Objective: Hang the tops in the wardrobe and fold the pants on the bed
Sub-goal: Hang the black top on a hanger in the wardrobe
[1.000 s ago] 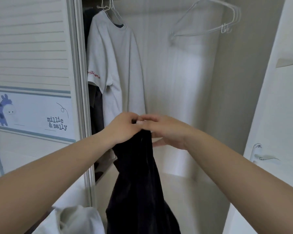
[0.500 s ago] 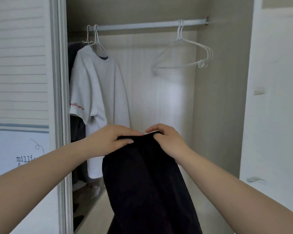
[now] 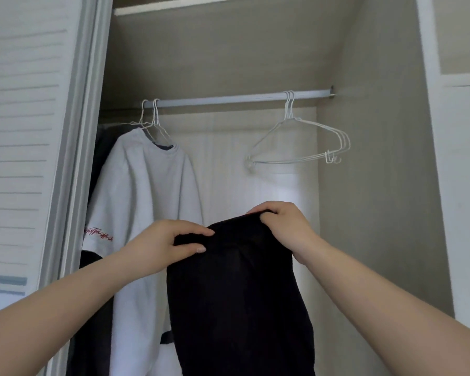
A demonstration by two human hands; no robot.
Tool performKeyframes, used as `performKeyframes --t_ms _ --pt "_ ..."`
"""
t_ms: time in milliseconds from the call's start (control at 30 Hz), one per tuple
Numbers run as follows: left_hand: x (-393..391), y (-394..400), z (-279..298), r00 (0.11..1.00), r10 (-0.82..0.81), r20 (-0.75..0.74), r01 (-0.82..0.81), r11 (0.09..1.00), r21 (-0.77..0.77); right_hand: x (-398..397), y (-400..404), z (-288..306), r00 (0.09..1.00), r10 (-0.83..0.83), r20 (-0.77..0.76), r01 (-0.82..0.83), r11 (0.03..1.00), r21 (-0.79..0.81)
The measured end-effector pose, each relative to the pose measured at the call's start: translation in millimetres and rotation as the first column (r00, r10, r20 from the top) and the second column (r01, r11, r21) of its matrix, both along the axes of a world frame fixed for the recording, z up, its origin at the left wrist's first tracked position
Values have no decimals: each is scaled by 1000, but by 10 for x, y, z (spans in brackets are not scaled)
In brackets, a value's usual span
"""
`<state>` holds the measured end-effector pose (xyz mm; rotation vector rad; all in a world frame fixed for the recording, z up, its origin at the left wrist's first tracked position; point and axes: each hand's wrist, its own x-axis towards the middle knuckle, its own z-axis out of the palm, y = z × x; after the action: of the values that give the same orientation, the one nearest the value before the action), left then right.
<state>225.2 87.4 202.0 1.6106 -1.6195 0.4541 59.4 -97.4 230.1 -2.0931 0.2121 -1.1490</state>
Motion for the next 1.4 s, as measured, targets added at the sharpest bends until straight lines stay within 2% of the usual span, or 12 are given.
performKeyframes --t_ms 100,233,467,567,667,833,1000,1067,1167,1233,1300,1400 --pt "92 -249 169 999 -36 -29 32 993 -112 129 -284 161 999 -1 40 0 1000 9" --pt "225 -542 318 1000 -18 9 19 991 -131 284 -643 320 997 -15 73 15 1000 3" --pt "516 -996 535 990 119 76 -125 989 75 549 -1057 621 995 -43 91 45 999 -14" --pt "553 -1165 671 944 -44 -328 2 992 -128 614 -1146 824 996 -64 62 68 995 -70" --pt "594 -1316 877 825 -205 -527 4 934 -358 595 -1220 981 995 -104 -7 101 977 -186" --pt "506 -1615 1209 669 -459 -585 83 828 -555 559 -1302 1139 978 -187 -92 146 930 -337" --pt "287 -1948 1440 543 -636 -549 185 728 -660 450 -1379 1302 954 -238 -180 170 929 -330" --pt "243 -2065 1487 561 -611 -559 163 743 -649 389 -1456 1456 888 -457 -58 374 789 -487" --pt "240 -2203 1514 570 -602 -560 173 754 -634 261 -1569 1689 591 -773 228 636 273 -722" --pt "257 -2251 1540 579 -603 -549 197 757 -623 185 -1670 1828 408 -859 308 670 53 -740" --pt "287 -2276 1568 594 -597 -539 202 759 -618 144 -1732 1916 294 -918 266 706 21 -708" --pt "349 -2304 1593 603 -597 -529 220 762 -609 150 -1763 1990 255 -950 179 744 74 -664"
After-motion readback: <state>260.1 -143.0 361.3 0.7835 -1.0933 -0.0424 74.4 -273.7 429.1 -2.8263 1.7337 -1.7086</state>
